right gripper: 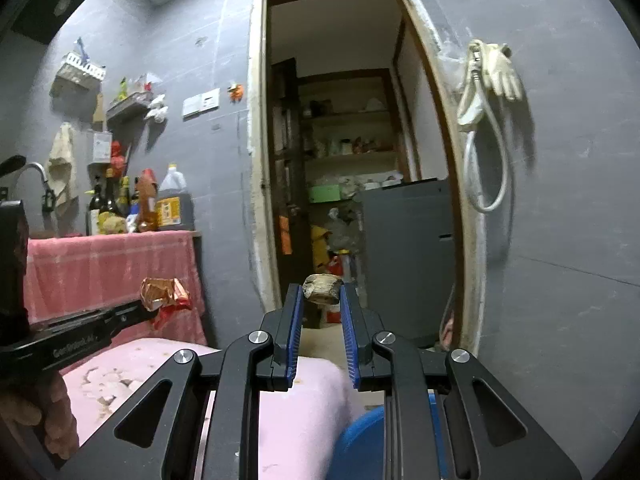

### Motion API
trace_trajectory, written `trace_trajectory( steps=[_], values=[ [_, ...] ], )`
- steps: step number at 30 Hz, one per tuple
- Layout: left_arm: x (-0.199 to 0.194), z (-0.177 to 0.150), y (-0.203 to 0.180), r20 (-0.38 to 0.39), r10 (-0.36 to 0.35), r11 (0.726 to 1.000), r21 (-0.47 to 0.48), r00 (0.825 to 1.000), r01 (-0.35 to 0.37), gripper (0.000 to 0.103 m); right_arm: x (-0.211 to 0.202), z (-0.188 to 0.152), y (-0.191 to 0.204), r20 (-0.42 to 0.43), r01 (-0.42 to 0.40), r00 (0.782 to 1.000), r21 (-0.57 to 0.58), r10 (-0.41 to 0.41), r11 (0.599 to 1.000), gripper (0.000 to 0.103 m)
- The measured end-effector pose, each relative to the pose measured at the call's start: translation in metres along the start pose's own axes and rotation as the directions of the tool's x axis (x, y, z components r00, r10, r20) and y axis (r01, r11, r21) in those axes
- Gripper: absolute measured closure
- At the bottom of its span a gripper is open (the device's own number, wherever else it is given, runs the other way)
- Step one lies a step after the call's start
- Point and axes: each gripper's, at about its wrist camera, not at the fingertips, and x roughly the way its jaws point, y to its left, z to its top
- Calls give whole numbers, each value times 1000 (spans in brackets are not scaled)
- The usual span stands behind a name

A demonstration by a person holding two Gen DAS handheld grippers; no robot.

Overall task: Collect trash
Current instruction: 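Carry the red-and-gold wrapper and brown scrap over the blue basin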

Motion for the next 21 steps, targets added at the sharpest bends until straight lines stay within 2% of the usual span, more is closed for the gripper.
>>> trace_trajectory(
  steps=[9,21],
  values=[
    [27,-7,-36,-38,-64,998,26,997,65,103,-8,-8,-39,-12,70,997,26,-70,997,86],
    [67,-29,-73,-128,-130,991,22,983,134,103,-4,-26,-83,-95,137,987,93,-129,986,85]
  ],
)
